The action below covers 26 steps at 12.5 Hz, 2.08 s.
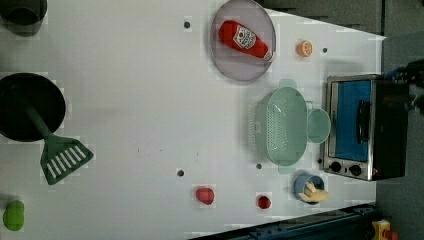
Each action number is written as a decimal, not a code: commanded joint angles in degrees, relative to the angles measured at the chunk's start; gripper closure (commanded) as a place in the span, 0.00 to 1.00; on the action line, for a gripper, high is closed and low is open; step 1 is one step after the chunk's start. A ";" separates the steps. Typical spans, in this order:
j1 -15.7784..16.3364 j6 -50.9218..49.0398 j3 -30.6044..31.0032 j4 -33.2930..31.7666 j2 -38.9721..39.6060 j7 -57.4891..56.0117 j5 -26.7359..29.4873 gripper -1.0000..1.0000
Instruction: Drag strainer right to left.
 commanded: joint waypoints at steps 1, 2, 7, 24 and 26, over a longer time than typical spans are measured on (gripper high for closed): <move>-1.65 -10.47 -3.31 -18.86 -29.60 2.05 -0.76 0.21; -1.64 -10.38 -3.32 -19.20 -29.54 2.05 -0.76 0.10; -1.56 -7.09 -2.60 -24.67 -25.72 4.28 -0.75 0.00; 0.15 53.22 1.28 -38.86 16.17 41.97 -0.34 0.00; 0.87 57.89 2.43 -38.99 19.67 43.19 -0.38 0.00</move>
